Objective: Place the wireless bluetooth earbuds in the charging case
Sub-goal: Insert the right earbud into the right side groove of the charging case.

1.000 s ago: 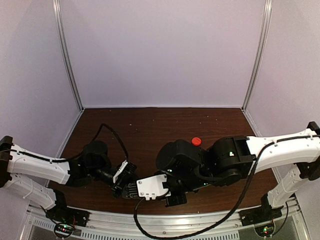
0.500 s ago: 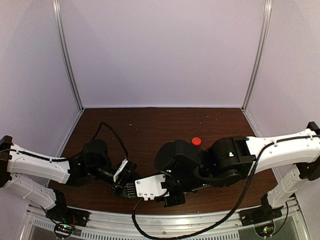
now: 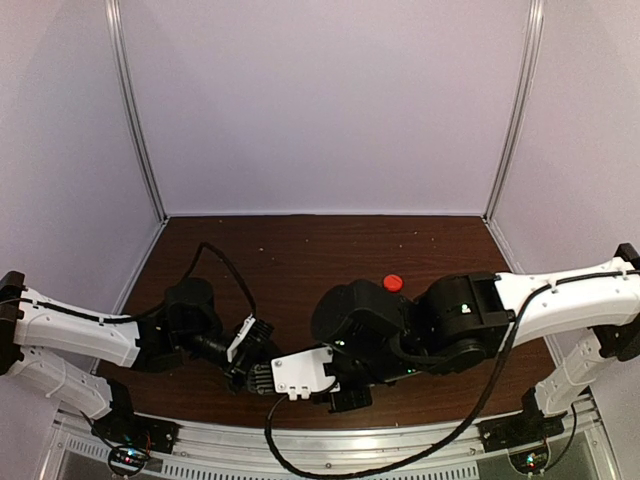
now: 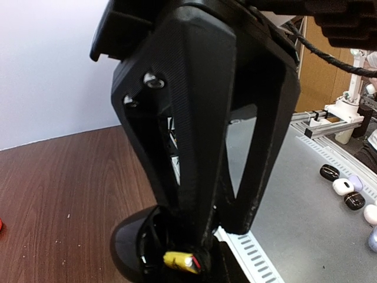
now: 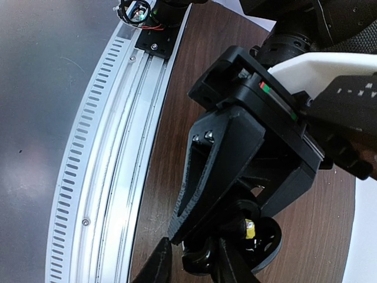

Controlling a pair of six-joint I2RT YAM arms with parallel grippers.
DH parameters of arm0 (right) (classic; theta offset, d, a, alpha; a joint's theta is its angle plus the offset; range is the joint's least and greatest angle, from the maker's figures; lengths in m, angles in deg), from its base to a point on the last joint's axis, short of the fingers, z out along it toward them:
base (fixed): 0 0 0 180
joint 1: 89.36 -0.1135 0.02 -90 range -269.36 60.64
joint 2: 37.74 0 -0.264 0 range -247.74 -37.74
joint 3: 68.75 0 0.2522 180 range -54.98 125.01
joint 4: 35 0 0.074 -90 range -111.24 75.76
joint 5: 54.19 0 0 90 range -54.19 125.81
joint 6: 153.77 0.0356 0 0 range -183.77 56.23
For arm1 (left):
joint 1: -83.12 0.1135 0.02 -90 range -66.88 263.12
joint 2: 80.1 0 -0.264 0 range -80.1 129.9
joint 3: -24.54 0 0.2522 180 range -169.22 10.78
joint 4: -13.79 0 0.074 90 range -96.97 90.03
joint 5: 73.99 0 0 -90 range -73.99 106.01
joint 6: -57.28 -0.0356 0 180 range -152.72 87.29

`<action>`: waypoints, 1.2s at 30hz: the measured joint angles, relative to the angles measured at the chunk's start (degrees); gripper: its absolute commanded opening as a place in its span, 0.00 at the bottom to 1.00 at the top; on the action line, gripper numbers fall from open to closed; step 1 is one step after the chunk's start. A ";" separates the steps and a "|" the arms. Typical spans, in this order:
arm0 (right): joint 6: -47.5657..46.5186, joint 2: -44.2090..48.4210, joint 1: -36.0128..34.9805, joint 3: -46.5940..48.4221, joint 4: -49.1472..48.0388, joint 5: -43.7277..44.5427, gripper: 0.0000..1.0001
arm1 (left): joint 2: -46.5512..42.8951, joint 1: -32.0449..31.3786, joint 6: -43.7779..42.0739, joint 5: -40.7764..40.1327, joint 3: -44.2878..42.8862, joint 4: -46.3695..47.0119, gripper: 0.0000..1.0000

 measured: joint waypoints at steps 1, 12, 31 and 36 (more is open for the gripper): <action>0.00 0.13 0.00 0.00 0.00 0.09 0.28 | 0.00 0.00 0.02 -0.04 0.00 0.28 0.10; 0.04 0.57 -0.37 0.04 0.46 1.42 0.31 | 0.00 0.02 0.42 -0.17 0.00 0.83 0.10; 0.04 1.66 -1.31 1.05 1.16 3.06 0.42 | 0.00 0.17 0.66 0.07 0.00 2.23 0.09; 0.26 1.92 -1.64 1.09 1.20 3.39 0.43 | -0.02 0.33 1.57 0.13 0.24 3.63 0.09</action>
